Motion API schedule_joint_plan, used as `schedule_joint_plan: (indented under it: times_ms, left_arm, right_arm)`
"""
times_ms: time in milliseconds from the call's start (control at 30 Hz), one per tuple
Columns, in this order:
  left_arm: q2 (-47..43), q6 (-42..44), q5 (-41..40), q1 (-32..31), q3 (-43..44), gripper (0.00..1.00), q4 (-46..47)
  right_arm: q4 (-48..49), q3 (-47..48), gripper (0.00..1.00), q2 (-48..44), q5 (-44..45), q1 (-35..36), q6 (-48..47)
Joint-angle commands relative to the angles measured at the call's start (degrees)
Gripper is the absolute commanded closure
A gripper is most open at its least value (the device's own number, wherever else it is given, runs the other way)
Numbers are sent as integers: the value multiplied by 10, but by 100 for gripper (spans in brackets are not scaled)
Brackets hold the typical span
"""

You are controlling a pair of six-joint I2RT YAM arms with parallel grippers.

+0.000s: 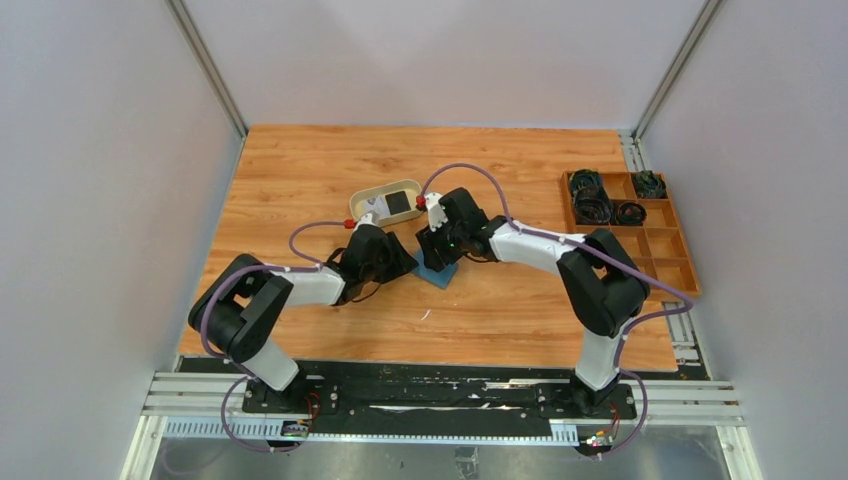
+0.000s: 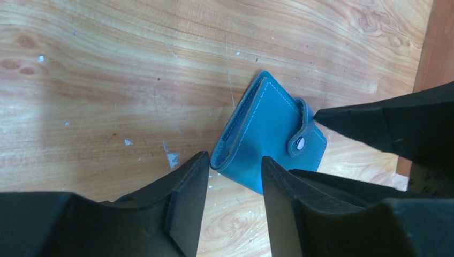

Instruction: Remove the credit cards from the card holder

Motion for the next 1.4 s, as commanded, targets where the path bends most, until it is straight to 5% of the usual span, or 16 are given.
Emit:
schedule_joint_plan:
  times_ms: [0, 167, 367, 633, 967, 1367]
  left_arm:
    - [39, 3, -2, 1, 8, 51, -24]
    - [61, 4, 11, 3, 19, 72, -24]
    - [63, 15, 14, 16, 19, 83, -25]
    - [57, 27, 17, 31, 11, 83, -27]
    - [51, 51, 4, 32, 22, 83, -47]
    - [50, 69, 3, 32, 22, 83, -59]
  right_arm:
    - [-17, 10, 43, 23, 23, 13, -27]
    - [-24, 13, 47, 43, 48, 20, -27]
    - [-25, 12, 55, 61, 65, 20, -24]
    - [-30, 4, 100, 62, 59, 14, -17]
    - [30, -37, 100, 12, -80, -60, 117]
    - [30, -72, 100, -22, -20, -72, 115]
